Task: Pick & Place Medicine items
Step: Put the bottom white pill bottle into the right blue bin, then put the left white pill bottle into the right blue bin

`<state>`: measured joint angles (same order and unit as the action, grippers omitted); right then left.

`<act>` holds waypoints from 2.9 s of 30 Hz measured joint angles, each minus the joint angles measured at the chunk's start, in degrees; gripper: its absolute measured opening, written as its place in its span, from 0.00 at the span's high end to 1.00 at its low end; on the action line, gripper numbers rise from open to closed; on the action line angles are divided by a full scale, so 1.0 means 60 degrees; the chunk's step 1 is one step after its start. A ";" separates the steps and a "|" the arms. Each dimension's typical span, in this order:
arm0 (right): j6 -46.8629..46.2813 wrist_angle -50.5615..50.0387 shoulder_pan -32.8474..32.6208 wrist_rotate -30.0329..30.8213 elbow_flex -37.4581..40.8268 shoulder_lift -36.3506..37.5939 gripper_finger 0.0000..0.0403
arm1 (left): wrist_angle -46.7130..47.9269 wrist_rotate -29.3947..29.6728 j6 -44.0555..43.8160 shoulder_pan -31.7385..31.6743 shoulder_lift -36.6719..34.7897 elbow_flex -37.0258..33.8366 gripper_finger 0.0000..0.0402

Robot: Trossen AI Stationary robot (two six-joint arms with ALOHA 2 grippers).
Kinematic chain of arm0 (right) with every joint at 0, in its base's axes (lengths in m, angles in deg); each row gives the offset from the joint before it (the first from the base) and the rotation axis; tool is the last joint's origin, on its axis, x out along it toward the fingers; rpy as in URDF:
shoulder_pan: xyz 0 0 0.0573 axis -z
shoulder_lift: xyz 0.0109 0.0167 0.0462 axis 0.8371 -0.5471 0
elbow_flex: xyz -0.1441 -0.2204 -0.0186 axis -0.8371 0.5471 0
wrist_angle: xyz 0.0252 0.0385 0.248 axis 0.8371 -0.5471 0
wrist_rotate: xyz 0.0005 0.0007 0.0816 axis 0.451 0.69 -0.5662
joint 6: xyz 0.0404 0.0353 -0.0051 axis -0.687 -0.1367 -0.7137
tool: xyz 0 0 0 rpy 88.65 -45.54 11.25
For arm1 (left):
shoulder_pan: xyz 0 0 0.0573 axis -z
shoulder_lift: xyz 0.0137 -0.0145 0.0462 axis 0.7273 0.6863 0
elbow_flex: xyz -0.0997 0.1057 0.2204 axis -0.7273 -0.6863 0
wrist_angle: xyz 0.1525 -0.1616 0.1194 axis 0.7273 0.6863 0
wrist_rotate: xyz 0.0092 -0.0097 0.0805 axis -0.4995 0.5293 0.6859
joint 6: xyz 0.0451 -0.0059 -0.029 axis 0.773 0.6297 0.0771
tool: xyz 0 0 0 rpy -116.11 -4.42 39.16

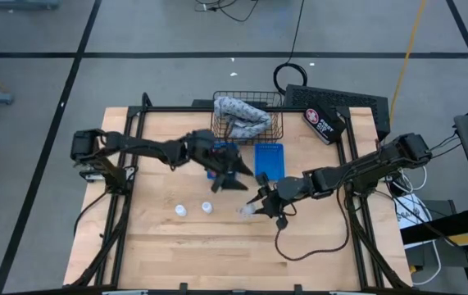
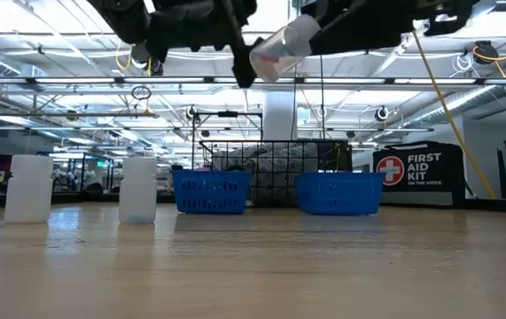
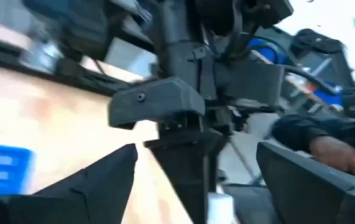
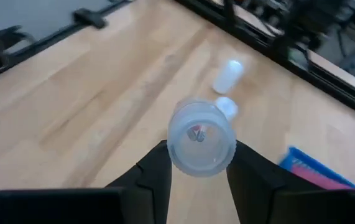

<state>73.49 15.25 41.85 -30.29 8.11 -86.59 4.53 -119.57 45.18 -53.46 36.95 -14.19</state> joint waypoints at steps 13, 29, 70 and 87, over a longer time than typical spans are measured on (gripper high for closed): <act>-0.1415 -0.6765 0.3331 0.1262 -0.2630 -0.0028 0.71 | 0.0693 0.3570 0.1623 -0.0194 -0.0421 -0.0004 0.12; -0.1577 -0.7027 0.5412 0.0005 -0.2199 -0.0314 0.71 | 0.1638 0.4594 0.2363 0.0377 -0.0409 -0.0011 0.12; -0.1151 -0.5739 0.5125 0.0847 -0.2238 -0.2710 0.38 | 0.1675 0.5131 0.2291 0.0728 -0.0409 -0.0011 0.13; -0.1862 -0.6447 0.4729 0.2035 -0.2211 -0.0618 0.42 | 0.3152 0.5306 0.2235 0.0665 -0.0747 -0.0022 0.13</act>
<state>62.32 -23.44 70.22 -18.07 -5.15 -90.30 23.44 -87.74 58.59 -49.47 32.46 -14.32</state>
